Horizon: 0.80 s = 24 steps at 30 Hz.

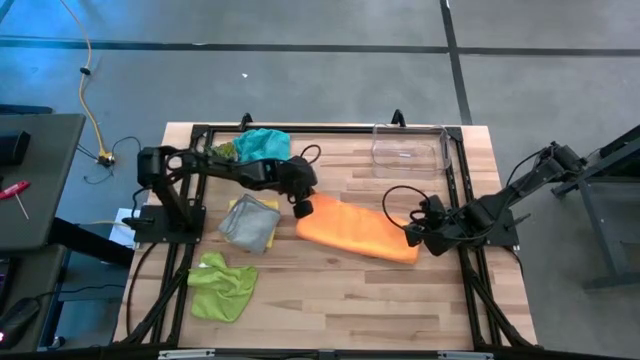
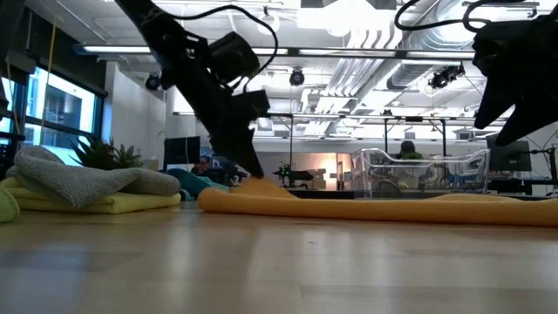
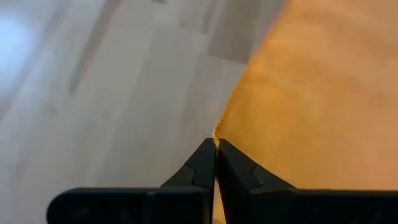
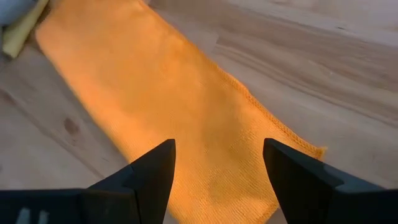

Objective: Fold microfiber towels

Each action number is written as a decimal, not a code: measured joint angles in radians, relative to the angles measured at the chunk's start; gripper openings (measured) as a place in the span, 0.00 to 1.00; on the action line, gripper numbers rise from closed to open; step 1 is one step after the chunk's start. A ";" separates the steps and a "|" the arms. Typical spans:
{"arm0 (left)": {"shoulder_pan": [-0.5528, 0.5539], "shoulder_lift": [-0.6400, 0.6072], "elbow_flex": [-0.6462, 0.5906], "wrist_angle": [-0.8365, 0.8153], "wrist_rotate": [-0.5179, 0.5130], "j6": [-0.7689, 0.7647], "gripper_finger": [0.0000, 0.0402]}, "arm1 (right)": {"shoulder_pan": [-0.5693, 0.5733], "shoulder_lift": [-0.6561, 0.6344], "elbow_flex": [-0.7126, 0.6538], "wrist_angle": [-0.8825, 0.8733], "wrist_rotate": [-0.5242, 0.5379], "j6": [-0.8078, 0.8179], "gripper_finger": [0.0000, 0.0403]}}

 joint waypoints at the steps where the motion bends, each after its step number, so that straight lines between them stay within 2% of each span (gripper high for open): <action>1: -0.010 -0.001 0.000 -0.027 0.004 -0.015 0.00 | 0.000 -0.005 0.000 0.000 -0.014 -0.018 0.59; 4: -0.048 -0.001 -0.001 -0.098 0.000 -0.043 0.00 | 0.000 -0.016 0.000 -0.002 -0.028 -0.041 0.59; 12: -0.166 -0.029 -0.001 -0.136 0.002 -0.195 0.00 | 0.000 -0.020 0.000 -0.026 -0.019 -0.050 0.59; 14: -0.178 -0.059 0.002 -0.144 0.034 -0.269 0.00 | 0.000 -0.020 0.000 -0.031 -0.019 -0.051 0.59; 17: -0.182 -0.138 0.027 -0.156 0.138 -0.379 0.00 | 0.000 -0.020 0.000 -0.048 -0.019 -0.051 0.59; 21: -0.202 -0.221 0.031 -0.219 0.120 -0.456 0.00 | 0.000 -0.020 0.000 -0.070 -0.018 -0.051 0.59; 24: -0.235 -0.234 0.032 -0.237 0.137 -0.528 0.00 | 0.000 -0.022 0.000 -0.073 -0.018 -0.051 0.59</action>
